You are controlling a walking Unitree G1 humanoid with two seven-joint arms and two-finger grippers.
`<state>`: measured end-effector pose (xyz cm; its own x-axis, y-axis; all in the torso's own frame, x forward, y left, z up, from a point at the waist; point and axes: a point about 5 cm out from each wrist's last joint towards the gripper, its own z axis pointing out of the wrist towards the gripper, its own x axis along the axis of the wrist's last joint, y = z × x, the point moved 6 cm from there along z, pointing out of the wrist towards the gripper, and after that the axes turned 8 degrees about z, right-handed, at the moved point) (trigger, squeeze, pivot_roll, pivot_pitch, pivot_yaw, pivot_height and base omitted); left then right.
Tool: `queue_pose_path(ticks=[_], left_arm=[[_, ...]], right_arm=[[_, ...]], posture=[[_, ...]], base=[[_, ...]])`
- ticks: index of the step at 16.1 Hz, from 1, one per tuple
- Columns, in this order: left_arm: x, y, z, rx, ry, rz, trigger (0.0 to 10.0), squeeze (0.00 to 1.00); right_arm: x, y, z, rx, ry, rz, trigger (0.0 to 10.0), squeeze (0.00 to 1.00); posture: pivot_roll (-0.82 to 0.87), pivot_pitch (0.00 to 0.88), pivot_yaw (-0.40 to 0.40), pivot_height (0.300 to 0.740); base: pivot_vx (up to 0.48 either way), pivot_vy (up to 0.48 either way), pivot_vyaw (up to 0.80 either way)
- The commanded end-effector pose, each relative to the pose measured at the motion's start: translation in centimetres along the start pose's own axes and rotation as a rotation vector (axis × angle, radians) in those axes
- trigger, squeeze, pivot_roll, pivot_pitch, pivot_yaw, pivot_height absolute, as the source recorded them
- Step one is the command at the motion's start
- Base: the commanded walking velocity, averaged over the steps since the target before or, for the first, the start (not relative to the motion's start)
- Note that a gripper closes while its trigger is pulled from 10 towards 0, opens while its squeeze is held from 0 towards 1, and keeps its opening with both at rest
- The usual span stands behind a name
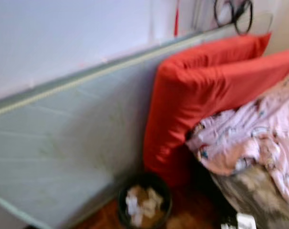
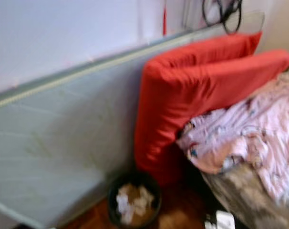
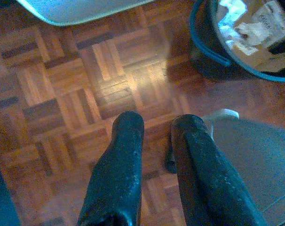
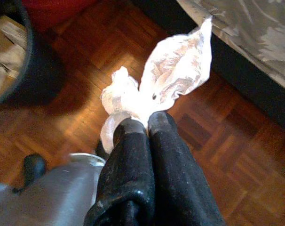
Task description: Clean up the room
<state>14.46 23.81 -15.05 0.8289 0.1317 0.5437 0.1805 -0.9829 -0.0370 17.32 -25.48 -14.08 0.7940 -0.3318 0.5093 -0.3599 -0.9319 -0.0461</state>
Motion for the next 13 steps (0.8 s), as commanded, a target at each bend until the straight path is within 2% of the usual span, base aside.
queue_pose_path(ticks=[1,4,10,13], left_arm=[[-0.2,-0.7,-0.1,0.016,-0.011,0.005,10.0,0.0],[-0.3,-0.8,-0.1,0.019,-0.013,0.002,10.0,0.0],[2.4,-0.8,0.5,0.025,0.027,0.0,10.0,0.0],[3.2,-0.9,0.6,0.025,0.048,0.008,10.0,0.0]], right_arm=[[0.9,-1.0,0.2,0.025,0.023,-0.004,10.0,0.0],[0.9,-1.0,0.2,0.026,0.023,-0.007,10.0,0.0],[0.9,-1.1,0.2,0.027,0.02,-0.006,10.0,0.0],[0.8,-1.2,0.2,0.03,0.02,-0.005,10.0,0.0]], posture=[[0.04,0.0,0.013,0.74],[0.04,0.0,0.008,0.74],[0.05,0.0,0.006,0.74],[0.05,0.0,0.003,0.74]], base=[[0.0,0.409,0.0],[0.0,0.403,0.0],[0.0,0.342,0.0],[0.0,0.0,0.0]])
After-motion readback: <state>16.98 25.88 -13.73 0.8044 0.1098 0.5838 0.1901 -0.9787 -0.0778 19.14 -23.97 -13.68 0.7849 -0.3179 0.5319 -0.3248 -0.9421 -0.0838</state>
